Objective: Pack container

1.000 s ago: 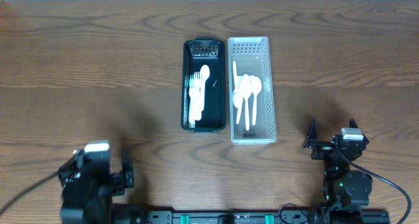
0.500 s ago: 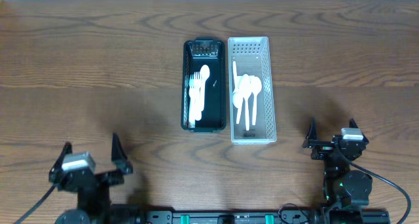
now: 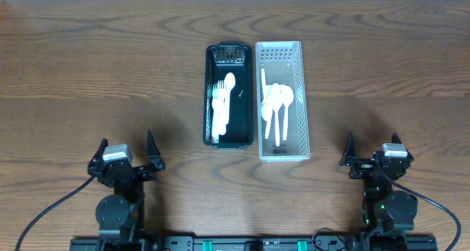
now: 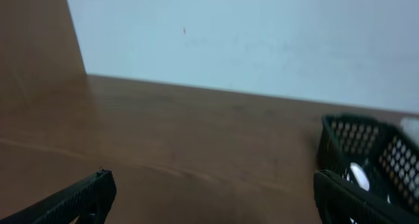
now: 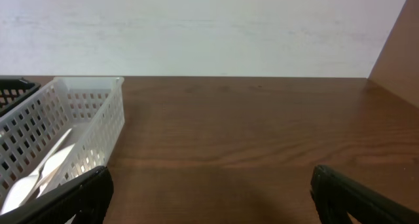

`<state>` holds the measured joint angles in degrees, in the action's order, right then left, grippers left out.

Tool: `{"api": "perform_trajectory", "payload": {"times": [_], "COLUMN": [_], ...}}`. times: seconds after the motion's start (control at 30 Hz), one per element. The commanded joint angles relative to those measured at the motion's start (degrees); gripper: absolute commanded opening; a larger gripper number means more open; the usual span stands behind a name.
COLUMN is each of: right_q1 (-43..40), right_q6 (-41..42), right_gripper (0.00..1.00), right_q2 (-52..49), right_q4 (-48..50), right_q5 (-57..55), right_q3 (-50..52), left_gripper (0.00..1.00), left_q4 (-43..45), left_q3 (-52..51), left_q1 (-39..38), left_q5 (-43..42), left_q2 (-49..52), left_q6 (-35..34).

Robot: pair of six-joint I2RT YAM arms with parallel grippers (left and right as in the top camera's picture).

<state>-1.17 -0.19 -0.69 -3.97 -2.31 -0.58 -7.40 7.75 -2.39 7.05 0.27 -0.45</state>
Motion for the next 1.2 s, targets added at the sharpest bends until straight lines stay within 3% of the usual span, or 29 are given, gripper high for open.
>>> {"api": "perform_trajectory", "payload": {"times": [0.0,0.4,0.6,0.77,1.17], "right_q1": [-0.26,-0.26,-0.26,-0.26,-0.26], "right_q6": [1.01,0.98,1.01,1.01,1.01], "right_gripper": [0.99,0.99,0.99,0.99,0.99], "right_q2": [0.42,0.42,0.42,0.42,0.42], "right_q4": [-0.07,-0.07,-0.07,-0.07,-0.07], "right_q5": [0.22,0.22,0.22,0.22,0.22], "right_q3": [0.26,0.26,0.26,0.26,0.26], "left_gripper": [0.98,0.98,0.98,0.98,0.98], "left_q4": [0.44,0.92,1.09,6.64,3.23], "left_q3": [-2.36,-6.16,-6.21,-7.52,-7.52], "left_q1": [0.24,3.78,3.65,2.73,2.56], "left_q5": [-3.32,-10.95,-9.16,-7.87,-7.72], "left_q2": [-0.15,-0.17,-0.17,-0.17,-0.17], "left_q6": [-0.72,-0.7,-2.43,-2.89,-3.32]}}
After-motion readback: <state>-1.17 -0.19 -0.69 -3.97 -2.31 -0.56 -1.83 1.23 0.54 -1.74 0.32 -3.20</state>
